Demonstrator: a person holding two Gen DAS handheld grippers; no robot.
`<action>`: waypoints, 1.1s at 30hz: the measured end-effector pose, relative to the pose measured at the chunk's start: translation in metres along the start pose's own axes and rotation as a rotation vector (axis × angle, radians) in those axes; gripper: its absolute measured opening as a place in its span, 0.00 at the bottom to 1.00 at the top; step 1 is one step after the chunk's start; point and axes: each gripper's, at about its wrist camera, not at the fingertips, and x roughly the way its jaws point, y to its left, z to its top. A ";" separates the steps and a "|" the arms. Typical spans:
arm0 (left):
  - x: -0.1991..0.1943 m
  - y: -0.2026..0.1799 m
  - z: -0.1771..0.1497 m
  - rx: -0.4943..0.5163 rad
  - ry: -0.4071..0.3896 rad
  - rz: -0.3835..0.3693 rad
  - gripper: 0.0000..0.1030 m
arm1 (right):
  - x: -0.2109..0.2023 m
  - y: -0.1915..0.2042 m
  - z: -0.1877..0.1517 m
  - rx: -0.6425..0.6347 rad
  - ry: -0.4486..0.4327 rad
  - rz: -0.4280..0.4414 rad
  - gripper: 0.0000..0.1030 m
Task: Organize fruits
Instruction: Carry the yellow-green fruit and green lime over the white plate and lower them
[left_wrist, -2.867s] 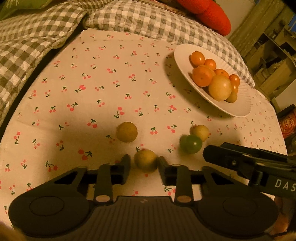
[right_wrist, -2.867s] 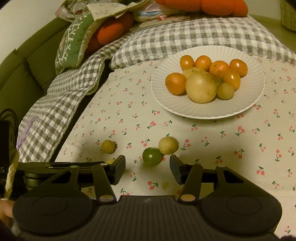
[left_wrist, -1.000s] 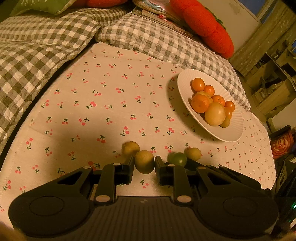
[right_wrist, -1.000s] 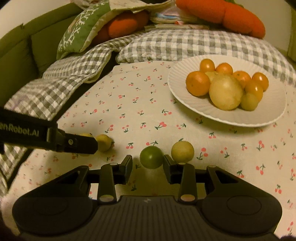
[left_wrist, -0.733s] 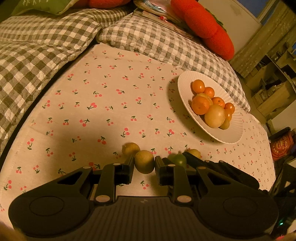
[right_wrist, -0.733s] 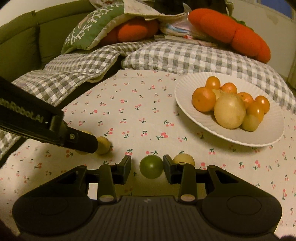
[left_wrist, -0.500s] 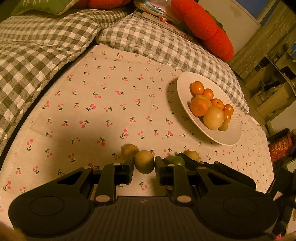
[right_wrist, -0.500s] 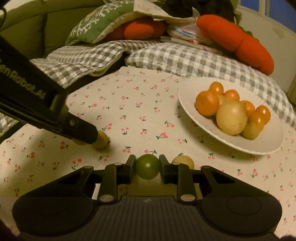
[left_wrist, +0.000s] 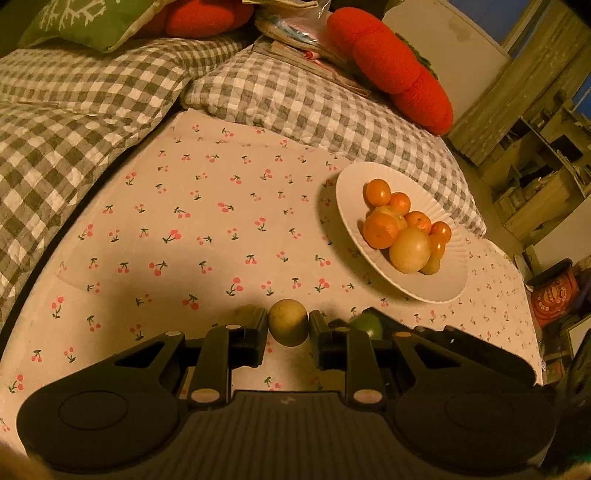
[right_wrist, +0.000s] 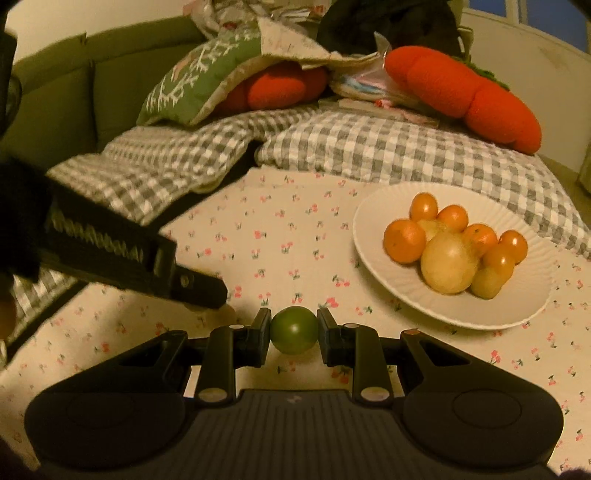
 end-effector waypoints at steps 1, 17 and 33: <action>-0.001 -0.001 0.001 -0.001 -0.001 -0.005 0.11 | -0.003 -0.002 0.002 0.009 -0.005 -0.001 0.23; -0.002 -0.052 0.019 0.085 -0.076 -0.040 0.11 | -0.040 -0.065 0.036 0.169 -0.099 -0.080 0.23; 0.064 -0.085 0.047 0.183 -0.061 -0.046 0.11 | -0.026 -0.121 0.042 0.274 -0.077 -0.144 0.23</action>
